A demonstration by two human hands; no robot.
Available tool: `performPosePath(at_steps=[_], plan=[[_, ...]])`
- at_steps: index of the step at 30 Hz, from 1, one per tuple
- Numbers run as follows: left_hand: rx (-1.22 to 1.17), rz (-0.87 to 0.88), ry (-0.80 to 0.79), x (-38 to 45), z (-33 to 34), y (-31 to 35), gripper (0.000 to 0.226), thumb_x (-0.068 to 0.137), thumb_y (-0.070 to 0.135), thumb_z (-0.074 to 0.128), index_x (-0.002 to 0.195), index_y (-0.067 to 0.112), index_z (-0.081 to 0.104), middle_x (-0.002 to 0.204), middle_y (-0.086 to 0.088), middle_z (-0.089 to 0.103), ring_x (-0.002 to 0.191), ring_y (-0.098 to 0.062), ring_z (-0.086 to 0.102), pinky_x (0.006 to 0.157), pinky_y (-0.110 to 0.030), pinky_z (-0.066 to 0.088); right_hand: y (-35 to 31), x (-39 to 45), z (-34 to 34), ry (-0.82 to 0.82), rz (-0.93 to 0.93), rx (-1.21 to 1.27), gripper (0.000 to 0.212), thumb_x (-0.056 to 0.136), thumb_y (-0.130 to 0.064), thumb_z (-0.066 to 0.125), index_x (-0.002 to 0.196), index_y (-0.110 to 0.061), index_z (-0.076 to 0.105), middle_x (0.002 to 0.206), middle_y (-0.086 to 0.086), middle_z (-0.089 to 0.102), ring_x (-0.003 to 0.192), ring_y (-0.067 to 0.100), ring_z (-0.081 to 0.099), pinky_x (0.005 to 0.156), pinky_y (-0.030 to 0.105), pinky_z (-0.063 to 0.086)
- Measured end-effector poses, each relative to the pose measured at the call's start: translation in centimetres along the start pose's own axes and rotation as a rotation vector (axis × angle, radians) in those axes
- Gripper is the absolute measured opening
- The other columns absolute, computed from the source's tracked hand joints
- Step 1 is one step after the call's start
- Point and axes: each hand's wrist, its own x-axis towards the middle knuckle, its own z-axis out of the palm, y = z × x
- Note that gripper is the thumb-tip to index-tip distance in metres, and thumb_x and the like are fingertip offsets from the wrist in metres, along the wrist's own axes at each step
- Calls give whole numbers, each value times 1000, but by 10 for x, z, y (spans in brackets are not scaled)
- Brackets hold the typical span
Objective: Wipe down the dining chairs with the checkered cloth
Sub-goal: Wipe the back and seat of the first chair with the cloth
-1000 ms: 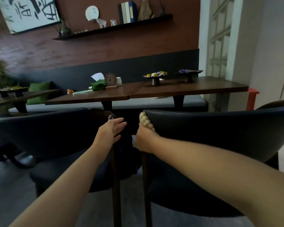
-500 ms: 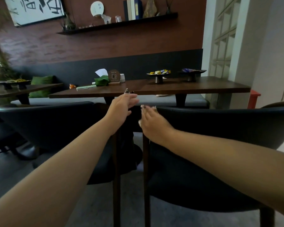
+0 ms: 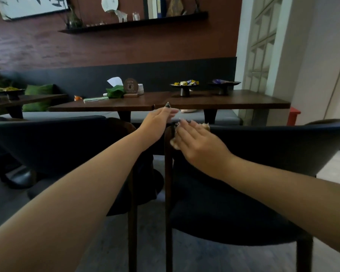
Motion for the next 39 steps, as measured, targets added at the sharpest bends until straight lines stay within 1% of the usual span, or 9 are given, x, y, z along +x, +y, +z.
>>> performPosePath(at_steps=[3, 7, 13, 16, 20, 23, 27, 33, 39], plan=[[-72, -35, -23, 12, 17, 12, 46, 107, 36, 26, 110, 21, 68, 102, 14, 68, 93, 10, 57, 91, -20, 31, -6, -10, 9, 61, -37, -115, 40, 97, -7, 32, 129, 4, 52, 135, 27, 50, 130, 38, 45, 111, 46, 31], [-90, -53, -95, 21, 43, 19, 57, 106, 41, 23, 90, 17, 72, 95, 1, 72, 106, -11, 63, 109, -29, 29, -37, -36, 38, -168, -187, -168, 46, 94, -17, 55, 132, 8, 48, 137, 29, 47, 130, 41, 43, 111, 43, 34], [124, 4, -155, 8, 44, 7, 51, 104, 45, 30, 92, 27, 75, 103, -4, 71, 102, -19, 65, 97, -41, 48, -42, -52, 42, -278, -614, -308, 43, 101, -17, 39, 139, 5, 41, 145, 26, 38, 137, 43, 30, 115, 50, 15], [287, 60, -157, 10, 43, 10, 44, 103, 46, 34, 88, 32, 72, 78, 9, 70, 77, -5, 65, 71, -36, 48, -20, -60, 15, -261, -364, 0, 41, 103, -15, 31, 138, 1, 44, 145, 23, 40, 138, 38, 33, 116, 46, 21], [275, 105, -143, 16, 43, 21, 55, 102, 49, 36, 81, 18, 77, 86, -10, 73, 89, -25, 67, 81, -44, 51, 32, -57, -14, 125, 8, 122, 36, 101, -3, 29, 129, 5, 51, 136, 25, 50, 131, 38, 44, 112, 48, 29], [124, 49, -98, 21, 52, 23, 66, 102, 47, 33, 62, 19, 76, 73, -3, 73, 85, -23, 66, 93, -44, 48, 29, -57, -10, 175, 16, 52, 40, 101, -2, 26, 130, 2, 52, 137, 23, 50, 131, 35, 44, 113, 46, 25], [140, 67, 65, 25, 69, 4, 63, 100, 43, 35, 51, 30, 72, 61, 10, 68, 71, -7, 63, 77, -33, 46, -15, -75, 28, 88, -102, 20, 37, 99, -3, 34, 130, 9, 52, 138, 27, 46, 131, 36, 44, 114, 41, 28], [245, 71, 46, 22, 65, 12, 62, 102, 45, 33, 57, 31, 72, 63, 9, 68, 59, 4, 59, 64, -27, 41, -22, -95, 23, -154, -366, 13, 40, 98, -21, 43, 132, -5, 55, 139, 11, 51, 131, 25, 47, 111, 35, 31], [495, 155, -101, 4, 63, 30, 44, 102, 40, 39, 78, 16, 67, 76, -10, 66, 73, -25, 62, 73, -41, 49, 47, -74, -20, 167, -52, 172, 36, 102, -5, 31, 132, 3, 49, 138, 23, 49, 133, 34, 41, 114, 46, 26]])
